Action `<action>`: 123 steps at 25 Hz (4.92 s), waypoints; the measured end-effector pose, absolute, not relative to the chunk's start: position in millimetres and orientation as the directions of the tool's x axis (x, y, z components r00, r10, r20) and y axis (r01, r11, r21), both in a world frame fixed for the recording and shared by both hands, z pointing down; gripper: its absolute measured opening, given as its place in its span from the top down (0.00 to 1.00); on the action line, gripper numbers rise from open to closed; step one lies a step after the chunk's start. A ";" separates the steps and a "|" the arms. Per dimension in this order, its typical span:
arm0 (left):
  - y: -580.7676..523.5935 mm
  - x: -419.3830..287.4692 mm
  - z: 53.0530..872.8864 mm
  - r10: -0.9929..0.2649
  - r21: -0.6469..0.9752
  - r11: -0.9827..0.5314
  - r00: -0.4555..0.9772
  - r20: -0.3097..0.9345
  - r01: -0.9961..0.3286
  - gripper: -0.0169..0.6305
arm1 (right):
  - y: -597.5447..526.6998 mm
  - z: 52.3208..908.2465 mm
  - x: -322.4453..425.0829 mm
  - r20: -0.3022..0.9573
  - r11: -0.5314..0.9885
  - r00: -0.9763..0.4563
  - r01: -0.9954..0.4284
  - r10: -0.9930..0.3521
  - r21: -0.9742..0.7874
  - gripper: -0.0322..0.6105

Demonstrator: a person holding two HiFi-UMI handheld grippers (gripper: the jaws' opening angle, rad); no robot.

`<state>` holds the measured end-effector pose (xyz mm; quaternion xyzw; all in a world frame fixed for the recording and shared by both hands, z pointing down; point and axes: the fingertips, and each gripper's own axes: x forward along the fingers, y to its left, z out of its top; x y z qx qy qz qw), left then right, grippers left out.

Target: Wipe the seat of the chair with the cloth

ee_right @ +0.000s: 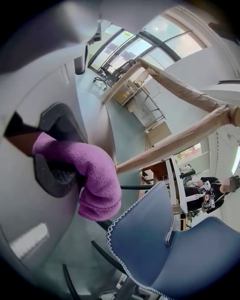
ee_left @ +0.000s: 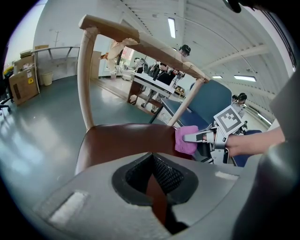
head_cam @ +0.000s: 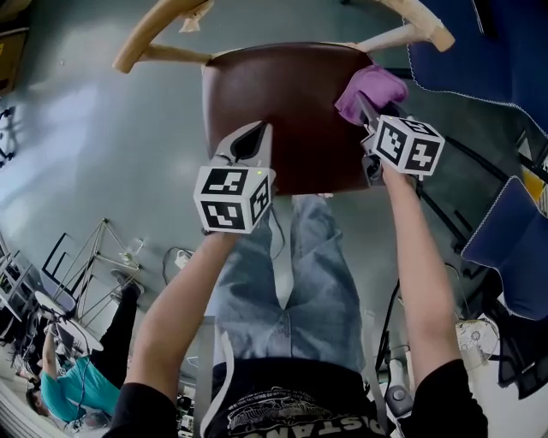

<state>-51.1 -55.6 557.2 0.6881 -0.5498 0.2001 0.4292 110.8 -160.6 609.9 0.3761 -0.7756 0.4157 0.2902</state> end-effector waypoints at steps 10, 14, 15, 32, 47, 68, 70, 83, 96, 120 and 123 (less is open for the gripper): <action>-17.8 -90.1 563.0 -0.552 0.385 0.014 0.314 0.772 -0.923 0.98 | -88.3 567.5 -6.7 0.677 0.508 -0.683 -0.700 -0.274 -0.501 0.85; 4.2 -127.0 567.4 -0.544 0.374 0.053 0.287 0.788 -0.926 0.98 | -46.8 564.6 -79.3 0.648 0.568 -0.737 -0.622 -0.193 -0.539 0.85; 10.5 -136.9 568.6 -0.540 0.370 0.066 0.278 0.794 -0.927 0.98 | -36.5 566.1 -95.1 0.645 0.575 -0.745 -0.607 -0.171 -0.549 0.85; 43.5 -174.0 577.5 -0.541 0.416 0.130 0.288 0.790 -0.900 0.98 | 30.9 599.2 -157.9 0.715 0.617 -0.698 -0.580 -0.041 -0.531 0.85; 34.5 -81.3 580.0 -0.536 0.438 0.118 0.314 0.784 -0.891 0.98 | 0.3 606.8 -38.8 0.740 0.581 -0.667 -0.637 -0.086 -0.506 0.86; 19.6 49.1 572.9 -0.554 0.459 0.091 0.338 0.761 -0.884 0.97 | -56.5 619.7 156.6 0.786 0.542 -0.604 -0.709 -0.135 -0.452 0.86; 24.3 47.4 572.4 -0.553 0.462 0.109 0.332 0.764 -0.880 0.98 | -58.0 619.8 160.3 0.786 0.534 -0.602 -0.715 -0.141 -0.451 0.86; 63.5 -19.9 571.2 -0.547 0.456 0.157 0.307 0.778 -0.876 0.97 | -2.8 579.1 65.1 0.728 0.553 -0.665 -0.674 -0.166 -0.490 0.86; 140.0 -156.7 574.0 -0.537 0.368 0.194 0.216 0.815 -0.909 0.98 | 116.2 583.8 -129.2 0.648 0.618 -0.760 -0.535 -0.052 -0.577 0.86; 113.5 -31.0 577.0 -0.541 0.438 0.147 0.298 0.786 -0.887 0.97 | 93.2 604.0 5.8 0.720 0.562 -0.688 -0.633 -0.093 -0.533 0.86; 107.3 -8.7 574.4 -0.548 0.447 0.147 0.303 0.779 -0.882 0.97 | 85.8 605.3 34.8 0.729 0.564 -0.678 -0.640 -0.094 -0.522 0.86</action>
